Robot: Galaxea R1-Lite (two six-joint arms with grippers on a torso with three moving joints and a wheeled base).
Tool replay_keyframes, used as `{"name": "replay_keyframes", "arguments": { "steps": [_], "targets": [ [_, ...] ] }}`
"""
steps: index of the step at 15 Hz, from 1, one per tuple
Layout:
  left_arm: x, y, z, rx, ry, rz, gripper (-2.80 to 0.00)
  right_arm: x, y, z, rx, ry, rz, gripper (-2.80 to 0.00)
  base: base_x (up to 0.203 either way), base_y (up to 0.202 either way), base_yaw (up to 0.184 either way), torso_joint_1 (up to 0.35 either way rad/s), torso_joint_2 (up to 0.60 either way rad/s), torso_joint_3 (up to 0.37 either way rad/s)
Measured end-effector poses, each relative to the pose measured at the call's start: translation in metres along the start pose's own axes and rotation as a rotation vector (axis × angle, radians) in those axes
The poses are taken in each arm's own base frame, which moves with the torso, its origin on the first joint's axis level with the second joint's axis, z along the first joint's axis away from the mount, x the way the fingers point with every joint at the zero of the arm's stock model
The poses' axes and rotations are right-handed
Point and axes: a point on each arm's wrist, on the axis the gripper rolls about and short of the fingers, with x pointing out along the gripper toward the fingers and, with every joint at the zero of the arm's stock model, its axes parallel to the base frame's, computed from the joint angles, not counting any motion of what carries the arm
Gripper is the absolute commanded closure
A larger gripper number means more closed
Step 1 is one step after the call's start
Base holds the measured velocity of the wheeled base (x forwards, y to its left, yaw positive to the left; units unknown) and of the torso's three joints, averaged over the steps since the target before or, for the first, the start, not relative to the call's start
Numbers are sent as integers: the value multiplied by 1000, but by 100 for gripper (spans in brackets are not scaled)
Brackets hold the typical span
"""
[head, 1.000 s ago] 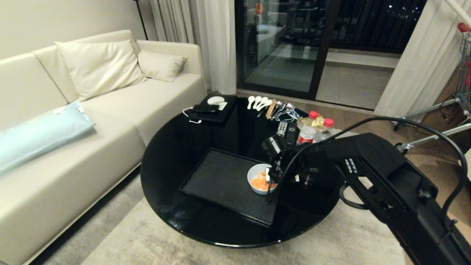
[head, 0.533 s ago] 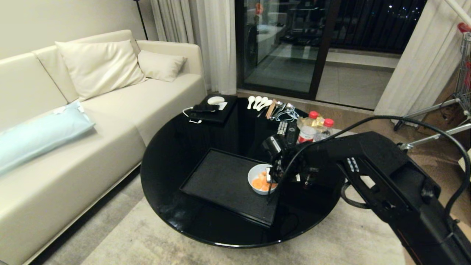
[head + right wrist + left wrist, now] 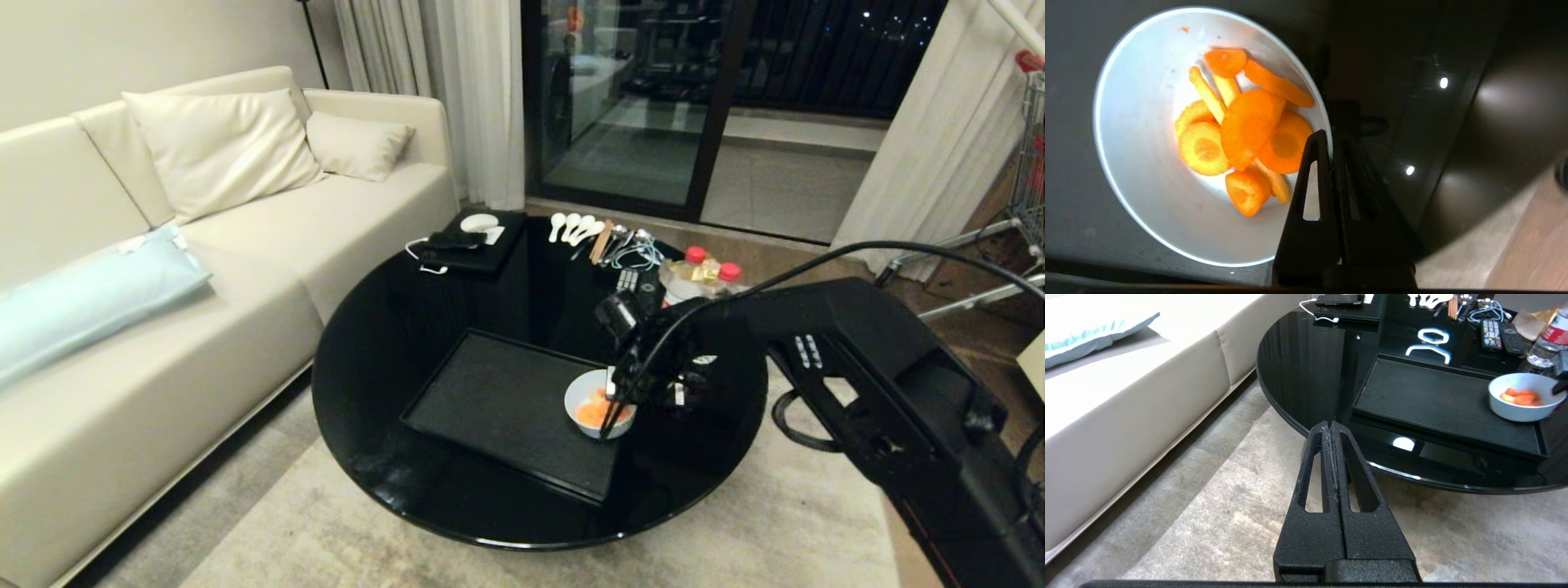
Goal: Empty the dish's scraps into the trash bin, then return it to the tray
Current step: Pick up the bowl with leftover food
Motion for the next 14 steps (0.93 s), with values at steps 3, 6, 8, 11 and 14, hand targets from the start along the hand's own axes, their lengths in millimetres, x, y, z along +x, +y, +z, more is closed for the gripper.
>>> {"name": "replay_keyframes", "arguments": {
  "steps": [3,6,8,11,14],
  "targets": [
    [0,0,0,0,0,0,0,-6,-13,6,90,24,-28,0,0,0,0,0,0,0],
    [0,0,0,0,0,0,0,-14,-24,14,173,34,-44,0,0,0,0,0,0,0],
    [0,0,0,0,0,0,0,-22,-29,18,214,40,-40,0,0,0,0,0,0,0],
    [0,0,0,0,0,0,0,-38,-39,26,267,45,-16,0,0,0,0,0,0,0],
    [0,0,0,0,0,0,0,-56,-54,30,297,57,-34,0,0,0,0,0,0,0]
  ]
}}
